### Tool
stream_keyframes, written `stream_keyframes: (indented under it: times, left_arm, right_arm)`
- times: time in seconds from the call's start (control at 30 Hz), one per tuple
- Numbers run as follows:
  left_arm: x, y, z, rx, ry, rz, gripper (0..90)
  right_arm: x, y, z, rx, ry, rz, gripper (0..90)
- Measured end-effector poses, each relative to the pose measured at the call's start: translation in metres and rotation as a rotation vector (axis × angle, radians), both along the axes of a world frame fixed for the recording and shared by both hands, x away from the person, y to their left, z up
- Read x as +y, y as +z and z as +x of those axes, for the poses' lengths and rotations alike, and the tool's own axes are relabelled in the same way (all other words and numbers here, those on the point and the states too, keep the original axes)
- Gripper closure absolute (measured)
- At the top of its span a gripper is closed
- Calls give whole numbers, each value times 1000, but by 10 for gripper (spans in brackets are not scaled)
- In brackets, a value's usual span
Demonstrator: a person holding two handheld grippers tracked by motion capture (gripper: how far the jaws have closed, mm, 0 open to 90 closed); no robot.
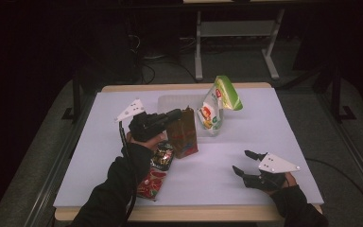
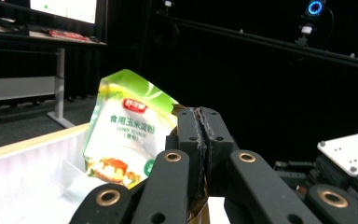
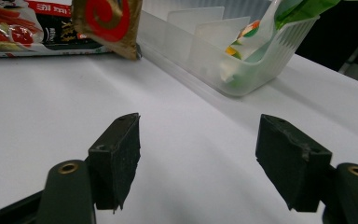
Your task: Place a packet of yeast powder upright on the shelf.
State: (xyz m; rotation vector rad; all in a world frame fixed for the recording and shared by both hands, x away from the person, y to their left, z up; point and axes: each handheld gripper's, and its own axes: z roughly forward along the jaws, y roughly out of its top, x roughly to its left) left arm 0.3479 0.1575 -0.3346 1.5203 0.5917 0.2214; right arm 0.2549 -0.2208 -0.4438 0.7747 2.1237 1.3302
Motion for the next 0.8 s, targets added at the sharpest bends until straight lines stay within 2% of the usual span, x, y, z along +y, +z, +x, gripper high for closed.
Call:
stream_keyframes:
  times: [0.33, 0.6, 0.7, 0.8]
  left_arm:
    - [-7, 16, 18, 1, 77, -22, 881]
    - [-17, 30, 37, -15, 157, -8, 881]
    - [-20, 31, 46, 0, 188, -16, 881]
    - [-26, 30, 54, 2, 221, -2, 881]
  right_arm:
    - [0, 0, 0, -2, 0, -4, 296]
    - [0, 0, 0, -1, 3, -3, 297]
    - [1, 0, 0, 2, 4, -3, 297]
    - [1, 0, 0, 3, 8, -1, 298]
